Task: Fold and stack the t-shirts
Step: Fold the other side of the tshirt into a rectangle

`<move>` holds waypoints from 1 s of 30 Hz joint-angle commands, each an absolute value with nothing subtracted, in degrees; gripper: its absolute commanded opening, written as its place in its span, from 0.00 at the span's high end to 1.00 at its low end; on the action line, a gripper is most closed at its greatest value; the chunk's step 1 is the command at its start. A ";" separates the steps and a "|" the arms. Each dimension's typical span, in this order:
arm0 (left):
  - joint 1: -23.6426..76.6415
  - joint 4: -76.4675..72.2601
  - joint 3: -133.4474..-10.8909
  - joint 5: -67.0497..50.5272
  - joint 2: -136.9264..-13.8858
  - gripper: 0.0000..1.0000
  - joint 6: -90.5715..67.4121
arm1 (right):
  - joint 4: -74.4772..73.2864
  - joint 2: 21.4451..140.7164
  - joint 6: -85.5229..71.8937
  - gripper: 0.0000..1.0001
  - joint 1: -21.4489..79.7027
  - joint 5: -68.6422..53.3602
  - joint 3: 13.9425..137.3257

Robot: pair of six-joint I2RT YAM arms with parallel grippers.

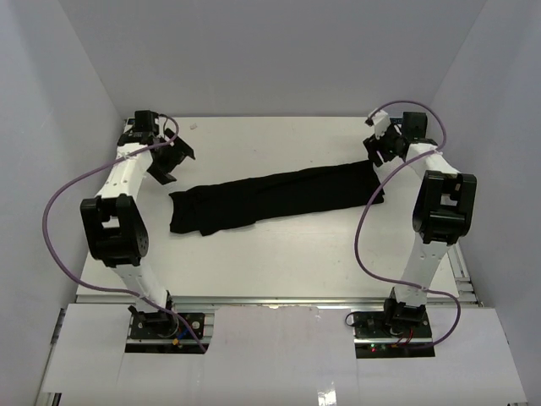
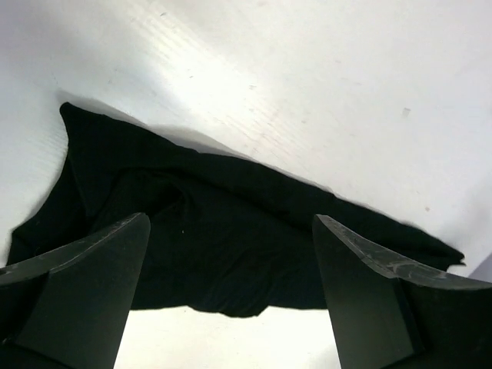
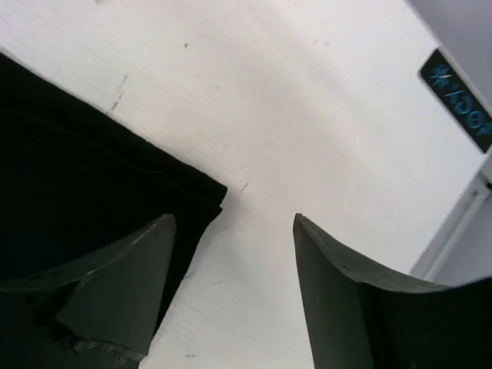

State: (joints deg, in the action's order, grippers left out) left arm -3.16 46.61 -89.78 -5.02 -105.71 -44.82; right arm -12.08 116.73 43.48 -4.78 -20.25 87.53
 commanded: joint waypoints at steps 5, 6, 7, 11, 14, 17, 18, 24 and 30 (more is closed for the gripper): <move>-3.52 40.26 -77.89 -15.98 -88.26 0.02 -34.01 | -14.76 108.90 42.10 0.30 -5.89 -31.53 89.48; -3.52 39.64 -75.70 -18.95 -84.24 0.02 -34.01 | -15.29 107.94 42.97 0.31 -5.98 -34.34 88.69; -3.60 38.25 -71.06 -20.55 -82.02 0.02 -34.54 | -18.51 106.10 47.15 0.32 -6.06 -41.59 87.64; -3.60 36.12 -58.38 -24.78 -69.90 0.02 -38.49 | -36.17 102.66 66.67 0.34 -5.89 -60.26 85.43; -3.52 38.05 -50.21 -26.36 -63.03 0.10 -43.93 | -46.97 101.52 75.20 0.35 -4.31 -64.07 84.29; -3.43 38.06 -42.91 -28.48 -58.19 0.15 -46.57 | -49.21 100.73 75.76 0.37 -3.61 -64.51 81.23; -3.43 37.97 -41.59 -28.22 -57.40 0.15 -46.84 | -49.13 99.94 75.59 0.38 -3.52 -64.77 80.25; -1.94 36.48 -36.83 -24.79 -59.76 0.16 -46.06 | -46.41 97.83 73.04 0.38 -3.08 -65.13 75.50; -1.32 30.87 -37.09 -18.38 -66.78 0.20 -43.07 | -45.00 97.30 69.96 0.39 -3.08 -65.39 74.53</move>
